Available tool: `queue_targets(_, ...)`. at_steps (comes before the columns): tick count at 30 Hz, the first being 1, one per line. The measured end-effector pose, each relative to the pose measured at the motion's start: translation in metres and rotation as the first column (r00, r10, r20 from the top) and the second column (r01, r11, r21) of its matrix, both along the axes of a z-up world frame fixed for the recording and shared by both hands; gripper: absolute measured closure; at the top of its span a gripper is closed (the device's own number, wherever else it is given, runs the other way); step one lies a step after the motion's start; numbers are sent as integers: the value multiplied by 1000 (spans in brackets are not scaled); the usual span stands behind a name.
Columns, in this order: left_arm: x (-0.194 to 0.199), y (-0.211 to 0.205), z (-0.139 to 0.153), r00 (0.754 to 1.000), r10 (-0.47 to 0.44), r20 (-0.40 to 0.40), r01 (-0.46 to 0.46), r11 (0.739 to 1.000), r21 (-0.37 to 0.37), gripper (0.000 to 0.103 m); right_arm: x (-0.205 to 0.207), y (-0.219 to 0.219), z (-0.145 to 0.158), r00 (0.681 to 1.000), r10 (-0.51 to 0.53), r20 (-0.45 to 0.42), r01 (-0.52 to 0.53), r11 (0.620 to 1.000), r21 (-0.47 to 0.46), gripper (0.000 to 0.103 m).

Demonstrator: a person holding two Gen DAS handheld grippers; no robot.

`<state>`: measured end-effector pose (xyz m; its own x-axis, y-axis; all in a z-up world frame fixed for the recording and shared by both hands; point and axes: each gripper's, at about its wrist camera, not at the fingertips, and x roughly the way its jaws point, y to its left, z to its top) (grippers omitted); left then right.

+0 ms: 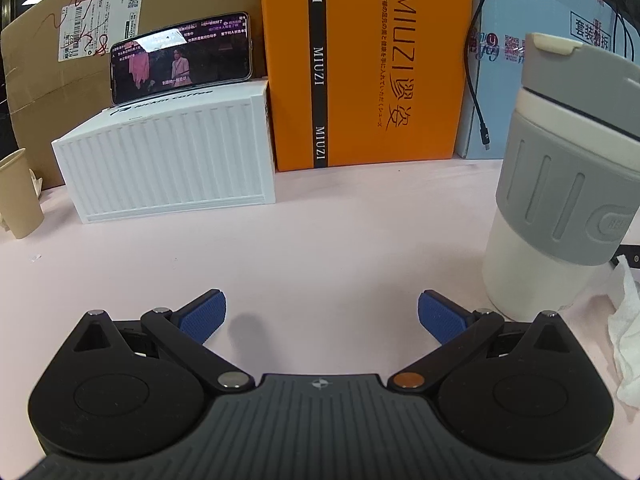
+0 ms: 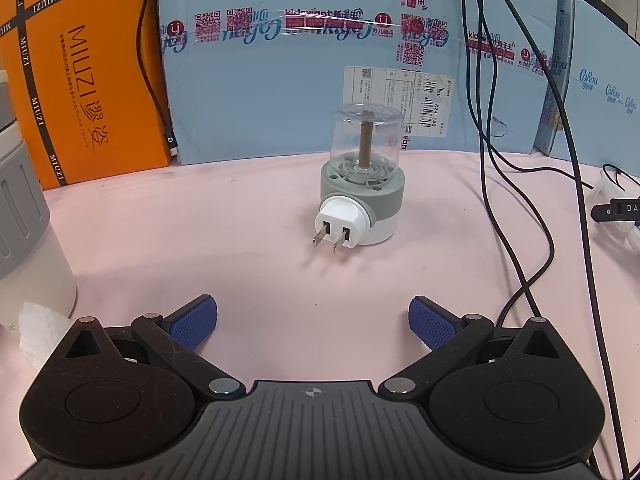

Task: Clean container

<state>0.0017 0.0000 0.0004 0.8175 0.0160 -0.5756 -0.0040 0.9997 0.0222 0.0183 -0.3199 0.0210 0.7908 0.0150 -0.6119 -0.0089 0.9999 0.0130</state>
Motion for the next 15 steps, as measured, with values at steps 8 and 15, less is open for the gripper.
queue_targets(8,3,0,1,999,7,-42,-7,1000,0,0,-1,-6,-1,1000,25,4,-25,1000,1,0)
queue_targets(15,1,0,0,999,-4,-53,4,1000,2,0,1,-7,-1,997,83,-7,-83,996,-18,0)
